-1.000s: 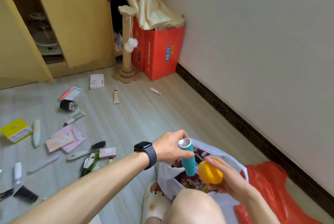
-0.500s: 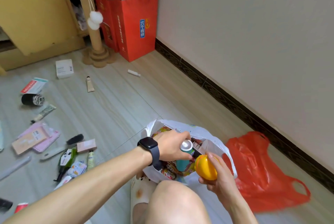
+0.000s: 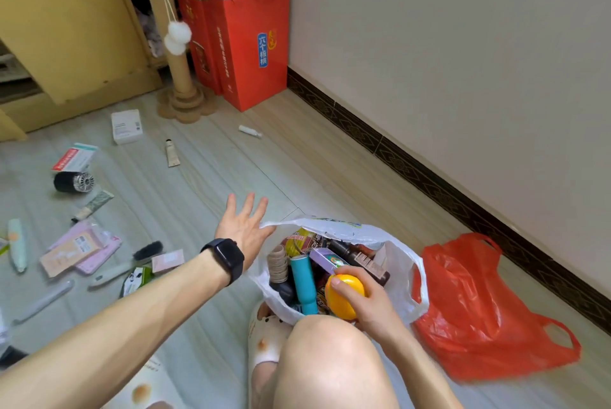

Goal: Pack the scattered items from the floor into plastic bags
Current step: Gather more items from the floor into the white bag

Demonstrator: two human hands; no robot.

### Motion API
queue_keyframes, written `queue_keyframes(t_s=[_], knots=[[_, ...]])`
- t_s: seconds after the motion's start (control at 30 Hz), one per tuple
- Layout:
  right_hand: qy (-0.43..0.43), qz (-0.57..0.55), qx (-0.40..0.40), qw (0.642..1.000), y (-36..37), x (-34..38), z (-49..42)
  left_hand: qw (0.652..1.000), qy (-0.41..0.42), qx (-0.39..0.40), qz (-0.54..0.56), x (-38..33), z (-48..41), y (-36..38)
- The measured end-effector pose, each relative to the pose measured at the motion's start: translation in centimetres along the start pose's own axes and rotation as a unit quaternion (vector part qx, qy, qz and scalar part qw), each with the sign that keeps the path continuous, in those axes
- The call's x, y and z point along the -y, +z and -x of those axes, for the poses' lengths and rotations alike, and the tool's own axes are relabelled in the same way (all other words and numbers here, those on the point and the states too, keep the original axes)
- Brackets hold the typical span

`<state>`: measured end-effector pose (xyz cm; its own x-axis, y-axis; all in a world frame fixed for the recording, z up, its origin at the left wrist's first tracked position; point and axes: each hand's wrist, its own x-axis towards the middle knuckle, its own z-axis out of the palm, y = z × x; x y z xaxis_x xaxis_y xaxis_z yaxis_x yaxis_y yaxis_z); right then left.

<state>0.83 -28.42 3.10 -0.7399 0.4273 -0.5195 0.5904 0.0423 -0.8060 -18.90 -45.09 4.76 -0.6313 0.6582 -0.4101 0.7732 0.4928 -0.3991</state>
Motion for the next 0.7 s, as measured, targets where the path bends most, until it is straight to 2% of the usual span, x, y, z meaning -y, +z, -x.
queue_keyframes(t_s=[0.17,0.3,0.4,0.5,0.63,0.7], knots=[[-0.103,0.146,0.020,0.984,2.2,2.0,-1.3,0.996,-0.029,-0.006,0.082,1.0,0.6,-1.4],[-0.143,0.126,0.028,0.981,2.9,4.6,-1.9,0.989,-0.052,-0.065,0.122,0.9,0.4,-3.7],[-0.167,0.248,-0.057,0.953,2.6,4.5,-2.8,0.990,-0.061,-0.060,0.116,1.1,0.1,-4.5],[-0.111,0.348,-0.094,0.926,1.5,2.8,-4.9,0.987,-0.063,-0.054,0.134,1.2,-0.1,-4.7],[-0.099,0.446,0.050,0.888,-0.3,0.1,-7.6,0.981,-0.049,-0.103,0.156,0.9,-0.6,-5.2],[-0.101,0.453,0.068,0.883,-0.8,-0.6,-8.0,0.979,-0.027,-0.122,0.162,0.3,-0.8,-5.3]])
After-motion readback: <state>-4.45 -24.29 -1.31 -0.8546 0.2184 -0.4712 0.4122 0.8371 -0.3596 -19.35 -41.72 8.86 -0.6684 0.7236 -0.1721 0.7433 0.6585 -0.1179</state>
